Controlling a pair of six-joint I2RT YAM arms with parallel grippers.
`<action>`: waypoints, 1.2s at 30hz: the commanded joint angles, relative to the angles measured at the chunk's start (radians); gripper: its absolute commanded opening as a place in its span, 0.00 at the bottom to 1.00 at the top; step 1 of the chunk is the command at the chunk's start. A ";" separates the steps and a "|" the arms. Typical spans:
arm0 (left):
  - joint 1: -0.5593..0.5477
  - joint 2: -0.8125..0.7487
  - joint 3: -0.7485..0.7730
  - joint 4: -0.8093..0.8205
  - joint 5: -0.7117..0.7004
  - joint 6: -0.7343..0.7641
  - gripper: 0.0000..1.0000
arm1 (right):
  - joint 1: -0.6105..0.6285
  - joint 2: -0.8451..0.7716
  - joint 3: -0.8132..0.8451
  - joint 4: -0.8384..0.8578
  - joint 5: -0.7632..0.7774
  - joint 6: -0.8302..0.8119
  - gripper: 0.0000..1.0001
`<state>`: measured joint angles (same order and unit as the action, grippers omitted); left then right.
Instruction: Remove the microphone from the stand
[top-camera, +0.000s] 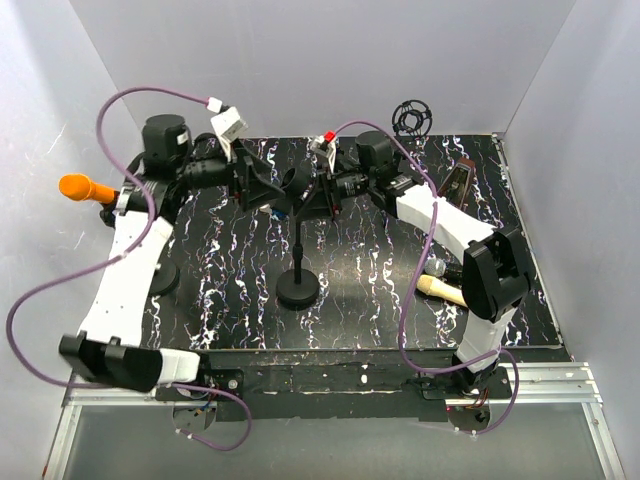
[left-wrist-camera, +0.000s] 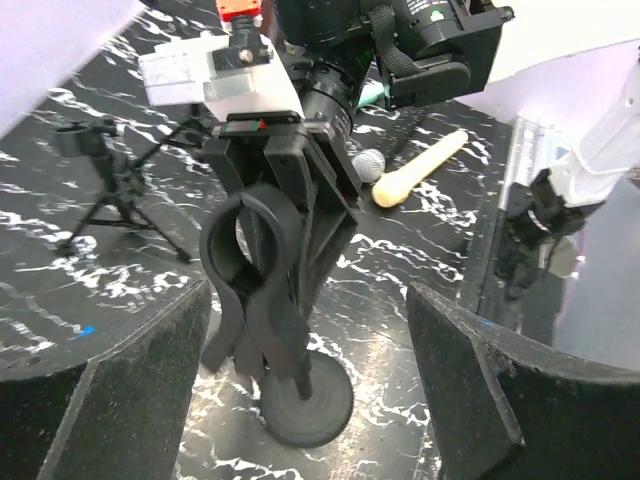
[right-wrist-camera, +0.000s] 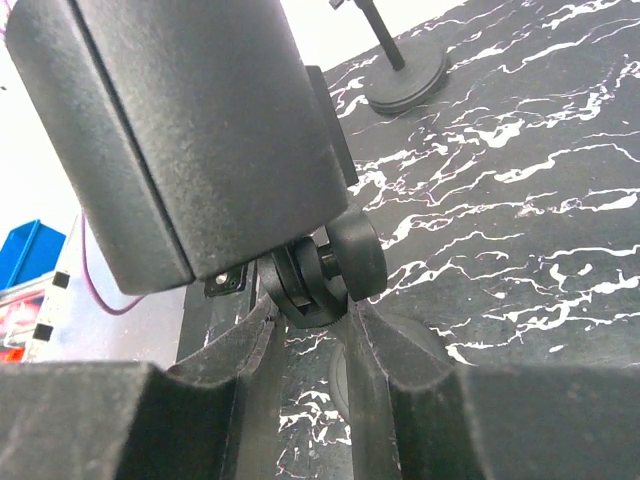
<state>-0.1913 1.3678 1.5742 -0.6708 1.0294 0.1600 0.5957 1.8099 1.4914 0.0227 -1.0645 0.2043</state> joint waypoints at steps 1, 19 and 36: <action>0.007 -0.197 -0.086 0.005 -0.109 0.016 0.79 | -0.039 -0.040 -0.025 0.051 -0.002 0.101 0.01; -0.163 -0.087 -0.681 0.638 -0.106 -0.002 0.68 | -0.111 -0.014 -0.020 0.046 0.008 0.178 0.01; -0.267 0.129 -0.784 0.973 -0.307 -0.068 0.55 | -0.114 -0.012 -0.023 0.037 0.038 0.215 0.01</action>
<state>-0.4358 1.4906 0.7910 0.1936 0.7567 0.1204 0.4801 1.8065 1.4696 0.0307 -1.0107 0.3851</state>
